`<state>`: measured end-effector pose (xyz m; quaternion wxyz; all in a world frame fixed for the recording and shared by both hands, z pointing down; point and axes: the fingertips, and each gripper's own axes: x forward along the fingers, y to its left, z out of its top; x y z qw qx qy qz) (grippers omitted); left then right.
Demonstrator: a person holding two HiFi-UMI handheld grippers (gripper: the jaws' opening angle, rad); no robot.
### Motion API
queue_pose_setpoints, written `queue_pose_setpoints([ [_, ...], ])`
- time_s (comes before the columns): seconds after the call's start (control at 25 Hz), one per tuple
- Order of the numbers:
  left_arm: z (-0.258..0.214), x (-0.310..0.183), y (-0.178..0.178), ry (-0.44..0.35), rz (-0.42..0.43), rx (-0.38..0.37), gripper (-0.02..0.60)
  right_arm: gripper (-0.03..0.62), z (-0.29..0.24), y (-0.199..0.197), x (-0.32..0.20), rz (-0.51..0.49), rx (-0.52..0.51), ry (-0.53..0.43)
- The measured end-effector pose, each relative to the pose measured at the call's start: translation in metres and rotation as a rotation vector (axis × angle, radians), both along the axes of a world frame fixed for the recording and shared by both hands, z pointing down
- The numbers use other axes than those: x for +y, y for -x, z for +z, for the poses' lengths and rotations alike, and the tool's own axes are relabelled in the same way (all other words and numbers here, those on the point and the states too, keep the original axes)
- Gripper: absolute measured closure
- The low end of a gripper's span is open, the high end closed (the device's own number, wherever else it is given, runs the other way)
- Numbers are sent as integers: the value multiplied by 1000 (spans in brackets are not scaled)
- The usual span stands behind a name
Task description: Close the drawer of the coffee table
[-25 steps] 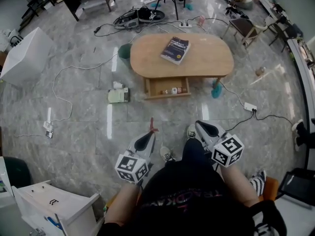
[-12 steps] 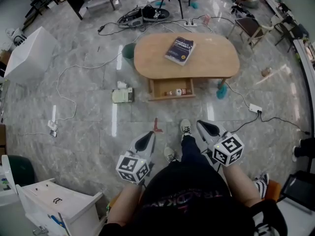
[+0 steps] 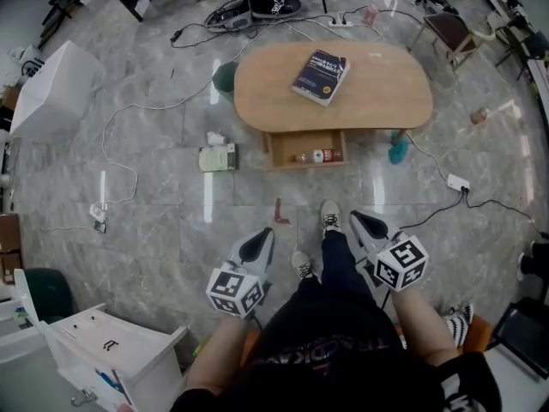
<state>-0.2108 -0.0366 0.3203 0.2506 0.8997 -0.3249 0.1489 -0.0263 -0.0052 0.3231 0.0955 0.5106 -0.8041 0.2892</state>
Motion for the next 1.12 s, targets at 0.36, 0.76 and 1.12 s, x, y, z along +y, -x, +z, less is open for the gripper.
queue_pose_setpoints([
  [0.36, 48, -48, -32, 61, -17, -65, 578, 592, 65, -32, -51, -17, -17, 94],
  [0.76, 142, -93, -60, 153, -43, -152, 578, 592, 157, -66, -105, -56, -21, 205],
  [1.12, 243, -148, -72, 130, -95, -179, 578, 592, 239, -87, -167, -132, 47, 192],
])
